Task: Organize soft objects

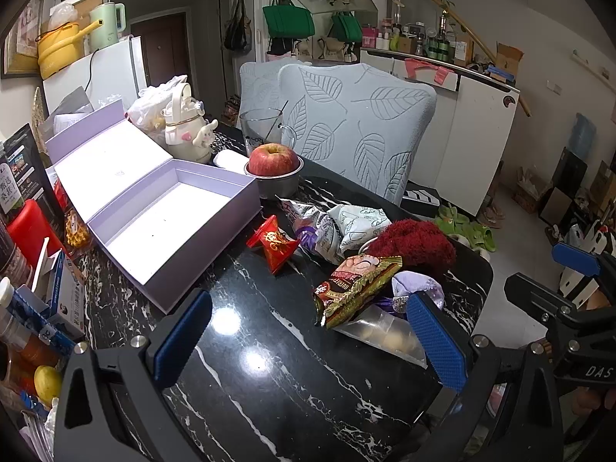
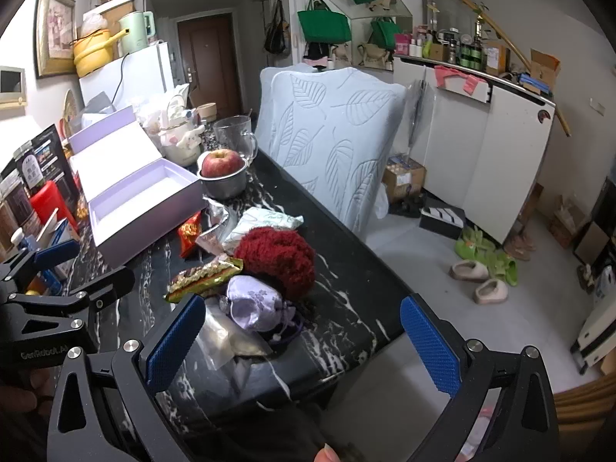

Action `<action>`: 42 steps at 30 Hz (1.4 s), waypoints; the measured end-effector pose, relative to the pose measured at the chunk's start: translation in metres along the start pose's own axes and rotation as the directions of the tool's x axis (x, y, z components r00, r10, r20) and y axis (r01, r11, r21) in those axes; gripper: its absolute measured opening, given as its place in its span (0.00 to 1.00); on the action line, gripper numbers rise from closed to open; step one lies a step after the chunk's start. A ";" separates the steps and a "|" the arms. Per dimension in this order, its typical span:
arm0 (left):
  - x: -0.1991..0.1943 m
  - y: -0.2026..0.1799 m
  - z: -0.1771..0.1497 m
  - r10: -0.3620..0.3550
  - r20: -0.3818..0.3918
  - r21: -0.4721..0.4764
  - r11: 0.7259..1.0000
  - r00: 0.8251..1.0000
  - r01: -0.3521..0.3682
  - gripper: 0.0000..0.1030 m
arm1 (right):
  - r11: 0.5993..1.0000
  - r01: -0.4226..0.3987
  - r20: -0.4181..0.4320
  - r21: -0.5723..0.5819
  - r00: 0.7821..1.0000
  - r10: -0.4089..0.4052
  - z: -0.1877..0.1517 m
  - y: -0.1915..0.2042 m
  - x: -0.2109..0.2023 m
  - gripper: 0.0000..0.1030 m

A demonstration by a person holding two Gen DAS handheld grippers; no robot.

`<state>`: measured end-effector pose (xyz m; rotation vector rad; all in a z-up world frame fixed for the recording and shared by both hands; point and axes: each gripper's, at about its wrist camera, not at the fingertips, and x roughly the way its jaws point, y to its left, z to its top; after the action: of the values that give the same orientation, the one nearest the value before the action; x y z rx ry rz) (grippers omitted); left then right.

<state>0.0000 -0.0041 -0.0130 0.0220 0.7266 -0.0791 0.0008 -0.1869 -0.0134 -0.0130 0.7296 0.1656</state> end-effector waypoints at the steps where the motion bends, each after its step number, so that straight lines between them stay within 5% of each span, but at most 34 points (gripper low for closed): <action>1: 0.000 0.000 0.000 0.000 0.001 0.000 1.000 1.000 0.000 1.00 | 1.000 0.000 0.000 0.000 1.000 0.000 0.000 0.000 0.000 1.00; 42: -0.026 -0.005 -0.021 0.009 0.005 -0.033 0.999 1.000 -0.009 1.00 | 0.998 -0.060 0.039 -0.025 0.997 0.061 -0.025 0.000 -0.023 1.00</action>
<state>-0.0337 -0.0066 -0.0112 -0.0060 0.7229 -0.0585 -0.0325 -0.1925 -0.0162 -0.0102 0.6890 0.2316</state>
